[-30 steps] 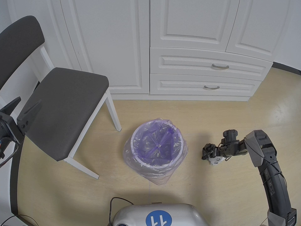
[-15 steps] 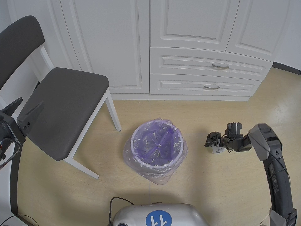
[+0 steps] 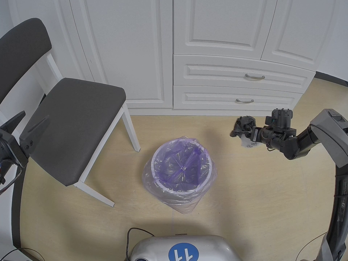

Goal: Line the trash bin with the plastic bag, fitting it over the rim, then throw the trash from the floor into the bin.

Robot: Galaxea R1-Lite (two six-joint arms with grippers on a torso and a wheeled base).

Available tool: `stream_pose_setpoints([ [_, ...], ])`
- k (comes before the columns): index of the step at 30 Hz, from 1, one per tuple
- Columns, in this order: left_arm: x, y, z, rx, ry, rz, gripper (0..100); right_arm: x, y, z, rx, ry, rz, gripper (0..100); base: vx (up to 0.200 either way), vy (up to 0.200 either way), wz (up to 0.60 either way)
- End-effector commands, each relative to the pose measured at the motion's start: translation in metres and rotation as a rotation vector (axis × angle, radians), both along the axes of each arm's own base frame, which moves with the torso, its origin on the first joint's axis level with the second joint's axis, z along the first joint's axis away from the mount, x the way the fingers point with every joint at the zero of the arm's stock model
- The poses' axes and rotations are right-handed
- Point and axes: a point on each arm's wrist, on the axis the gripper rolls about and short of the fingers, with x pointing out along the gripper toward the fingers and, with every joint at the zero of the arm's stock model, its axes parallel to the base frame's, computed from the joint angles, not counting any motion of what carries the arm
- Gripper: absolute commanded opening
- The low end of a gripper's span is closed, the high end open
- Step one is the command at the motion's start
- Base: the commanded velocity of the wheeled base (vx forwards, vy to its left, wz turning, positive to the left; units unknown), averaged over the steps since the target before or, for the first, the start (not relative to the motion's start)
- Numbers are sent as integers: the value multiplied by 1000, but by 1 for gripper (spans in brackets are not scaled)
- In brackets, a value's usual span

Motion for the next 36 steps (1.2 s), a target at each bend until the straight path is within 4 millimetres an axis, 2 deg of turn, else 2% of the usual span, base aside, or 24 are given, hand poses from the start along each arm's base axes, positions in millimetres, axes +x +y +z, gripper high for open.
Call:
stream_pose_setpoints([
  [1,-7,1,5,-5,-34,-4,100,-72,91,52,77,-223,209,0,0,0,0],
  [4,-10,1,7,-7,-49,-4,100,-82,126,34,119,-254,259,0,0,0,0],
  [5,-10,1,7,-7,-49,-4,100,-82,128,33,121,-255,260,0,0,0,0],
  [6,-12,1,8,-8,-58,-4,100,-85,148,20,145,-278,279,0,0,0,0],
  [8,-14,2,9,-9,-68,-5,100,-86,167,0,171,-300,301,0,0,0,0],
  [10,-15,2,10,-10,-72,-5,100,-87,178,-16,182,-309,324,0,0,0,0],
  [11,-15,2,10,-10,-72,-4,100,-89,191,-33,197,-313,350,0,0,0,0],
  [13,-15,2,11,-11,-77,1,100,-89,202,-52,214,-314,368,0,0,0,0],
  [16,-16,3,12,-11,-83,5,100,-88,209,-70,244,-295,376,0,0,0,0],
  [25,-18,3,13,-13,-92,5,100,-78,211,-89,391,-228,355,0,0,0,0],
  [36,-16,3,11,-11,-78,4,100,-55,189,-127,474,-129,366,0,0,0,0],
])
